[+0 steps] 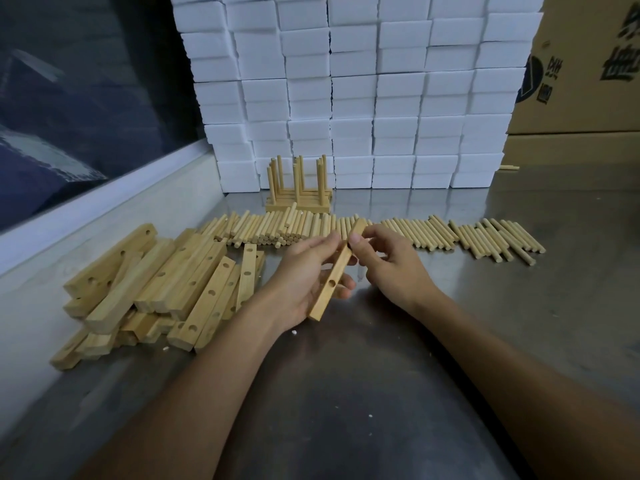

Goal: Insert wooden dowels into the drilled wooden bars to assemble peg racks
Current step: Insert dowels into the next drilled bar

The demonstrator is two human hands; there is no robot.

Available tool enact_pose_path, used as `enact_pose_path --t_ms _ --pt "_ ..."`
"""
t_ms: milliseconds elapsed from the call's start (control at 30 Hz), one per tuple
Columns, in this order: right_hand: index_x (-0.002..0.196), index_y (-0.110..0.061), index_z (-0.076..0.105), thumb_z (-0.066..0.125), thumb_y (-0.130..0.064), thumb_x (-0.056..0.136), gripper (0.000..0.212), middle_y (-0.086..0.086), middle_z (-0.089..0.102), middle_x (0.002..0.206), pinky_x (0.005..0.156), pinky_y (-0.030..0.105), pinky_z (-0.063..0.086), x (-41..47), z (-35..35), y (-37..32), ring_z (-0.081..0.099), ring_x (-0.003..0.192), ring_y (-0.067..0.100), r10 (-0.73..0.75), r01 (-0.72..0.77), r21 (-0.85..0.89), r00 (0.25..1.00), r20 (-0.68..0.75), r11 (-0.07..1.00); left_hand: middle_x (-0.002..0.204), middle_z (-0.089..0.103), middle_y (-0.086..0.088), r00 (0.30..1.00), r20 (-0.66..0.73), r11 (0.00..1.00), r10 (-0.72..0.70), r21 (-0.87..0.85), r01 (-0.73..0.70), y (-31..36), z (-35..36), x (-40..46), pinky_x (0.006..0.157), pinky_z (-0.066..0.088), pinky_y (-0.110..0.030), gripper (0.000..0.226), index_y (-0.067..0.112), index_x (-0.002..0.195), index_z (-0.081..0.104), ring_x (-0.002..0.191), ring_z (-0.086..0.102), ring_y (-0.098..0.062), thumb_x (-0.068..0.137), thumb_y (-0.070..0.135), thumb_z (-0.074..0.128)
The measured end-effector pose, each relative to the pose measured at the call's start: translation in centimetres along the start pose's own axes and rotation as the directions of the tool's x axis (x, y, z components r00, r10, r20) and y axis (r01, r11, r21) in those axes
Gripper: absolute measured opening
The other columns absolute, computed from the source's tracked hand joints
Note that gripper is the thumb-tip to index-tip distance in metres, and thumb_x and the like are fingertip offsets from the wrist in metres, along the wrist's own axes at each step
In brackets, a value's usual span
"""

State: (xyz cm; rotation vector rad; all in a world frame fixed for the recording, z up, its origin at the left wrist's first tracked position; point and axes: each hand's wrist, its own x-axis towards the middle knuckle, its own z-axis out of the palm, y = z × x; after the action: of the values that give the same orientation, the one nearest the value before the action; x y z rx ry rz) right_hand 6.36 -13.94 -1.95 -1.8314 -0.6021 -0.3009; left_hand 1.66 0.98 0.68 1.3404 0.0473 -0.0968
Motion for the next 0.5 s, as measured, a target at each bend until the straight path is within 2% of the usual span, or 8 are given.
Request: enact_pose_path --t_ms 67,133,167,233,267,367,433,500 --pt "0.095 -0.004 0.063 0.053 -0.057 0.087 0.054 0.014 0.067 0.082 0.066 0.040 0.051 0.0 -0.1 0.0 0.063 0.077 0.030 -0.006 0.006 -0.003 0.999 -0.034 1.000 0.091 0.066 -0.012 0.998 0.062 0.999 -0.014 0.037 0.011 -0.2 0.2 0.0 0.053 0.056 -0.030 0.030 0.002 0.113 0.066 0.061 0.063 -0.021 0.092 0.023 0.065" --pt "0.092 -0.001 0.061 0.053 -0.054 0.090 0.054 0.021 0.065 0.081 0.068 0.046 0.050 0.0 -0.1 0.0 0.062 0.075 0.036 0.008 -0.008 0.014 0.999 -0.035 1.000 0.086 0.063 -0.009 0.995 0.100 0.999 -0.018 0.042 0.014 -0.5 0.4 0.1 0.055 0.055 -0.030 0.023 0.000 0.112 0.066 0.061 0.062 -0.019 0.097 0.017 0.059" --pt "0.089 -0.003 0.062 0.052 -0.050 0.094 0.048 0.015 0.066 0.078 0.064 0.042 0.049 0.1 -0.1 0.1 0.062 0.070 0.030 0.022 -0.021 0.025 0.999 -0.035 0.999 0.084 0.063 -0.008 0.995 0.095 0.999 -0.022 0.028 0.019 -0.6 0.5 0.1 0.053 0.054 -0.029 0.022 0.000 0.110 0.065 0.059 0.061 -0.018 0.100 0.016 0.055" --pt "0.085 -0.015 0.063 0.051 -0.037 0.101 0.030 -0.008 0.066 0.069 0.059 0.026 0.045 0.2 -0.1 0.5 0.058 0.061 0.007 0.050 -0.049 0.024 0.998 -0.049 0.999 0.079 0.065 -0.006 0.997 0.072 0.999 -0.039 -0.014 0.040 -0.7 0.5 0.3 0.049 0.050 -0.028 0.025 0.001 0.112 0.065 0.055 0.059 -0.017 0.103 0.018 0.048" --pt "0.084 -0.020 0.063 0.052 -0.031 0.102 0.024 -0.014 0.064 0.066 0.058 0.019 0.044 0.2 -0.1 0.6 0.056 0.059 0.002 0.059 -0.059 0.007 0.997 -0.058 0.998 0.077 0.066 -0.005 0.997 0.063 0.998 -0.049 -0.039 0.052 -0.7 0.4 0.3 0.046 0.048 -0.027 0.027 0.002 0.114 0.065 0.053 0.058 -0.017 0.104 0.019 0.045" --pt "0.087 -0.020 0.065 0.062 -0.020 0.096 0.010 -0.007 0.063 0.067 0.055 0.015 0.045 0.2 0.0 1.2 0.056 0.058 0.002 0.088 -0.092 -0.046 0.993 -0.083 0.995 0.073 0.064 -0.006 0.998 0.031 0.991 -0.062 -0.117 0.065 -0.7 0.0 0.7 0.041 0.040 -0.024 0.030 0.003 0.110 0.065 0.049 0.052 -0.015 0.105 0.021 0.041" --pt "0.087 -0.021 0.065 0.064 -0.020 0.094 0.007 0.002 0.062 0.066 0.052 0.015 0.043 0.1 0.0 1.3 0.053 0.053 0.001 0.102 -0.109 -0.099 0.992 -0.073 0.989 0.069 0.063 -0.006 0.998 0.003 0.980 -0.069 -0.190 0.068 -0.7 -0.2 0.9 0.038 0.037 -0.022 0.031 0.002 0.109 0.064 0.047 0.049 -0.014 0.104 0.021 0.041" --pt "0.086 -0.024 0.066 0.064 -0.022 0.094 0.007 0.003 0.064 0.067 0.053 0.017 0.044 0.1 0.1 1.4 0.052 0.053 0.002 0.123 -0.131 -0.182 0.991 -0.058 0.975 0.066 0.061 -0.006 0.996 -0.039 0.960 -0.078 -0.272 0.065 -0.7 -0.6 1.2 0.037 0.035 -0.022 0.031 0.001 0.111 0.063 0.045 0.048 -0.014 0.103 0.022 0.042"
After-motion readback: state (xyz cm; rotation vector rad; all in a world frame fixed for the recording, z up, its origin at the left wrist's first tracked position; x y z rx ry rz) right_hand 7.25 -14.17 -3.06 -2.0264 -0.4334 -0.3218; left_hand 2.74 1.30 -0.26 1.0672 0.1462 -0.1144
